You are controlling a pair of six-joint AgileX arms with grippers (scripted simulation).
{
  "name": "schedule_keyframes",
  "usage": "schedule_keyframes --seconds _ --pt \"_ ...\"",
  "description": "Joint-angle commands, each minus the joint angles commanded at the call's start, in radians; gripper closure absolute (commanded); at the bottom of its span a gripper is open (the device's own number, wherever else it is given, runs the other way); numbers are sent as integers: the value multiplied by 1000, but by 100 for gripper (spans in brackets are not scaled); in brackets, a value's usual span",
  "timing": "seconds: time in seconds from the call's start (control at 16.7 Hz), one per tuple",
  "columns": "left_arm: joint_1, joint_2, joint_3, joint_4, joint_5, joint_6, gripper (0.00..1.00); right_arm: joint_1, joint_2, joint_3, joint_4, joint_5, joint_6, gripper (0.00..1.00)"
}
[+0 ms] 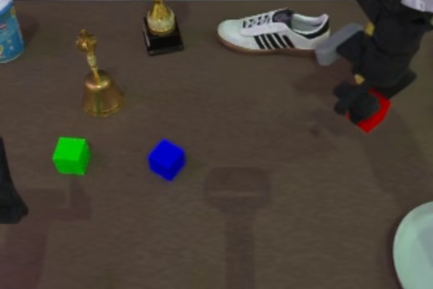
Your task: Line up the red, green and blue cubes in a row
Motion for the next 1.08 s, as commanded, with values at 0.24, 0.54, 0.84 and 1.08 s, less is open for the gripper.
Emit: schedule_keyframes --seconds 0.24,0.54,0.84,1.08 --pt "0 0 0 0 0 0 0 85 36 61 -31 5 150 100" --pt "0 0 0 0 0 0 0 271 98 168 -97 14 530 100" --pt "0 0 0 0 0 0 0 489 156 270 -169 21 1009 100" --pt "0 0 0 0 0 0 0 633 169 334 -200 29 1298 100"
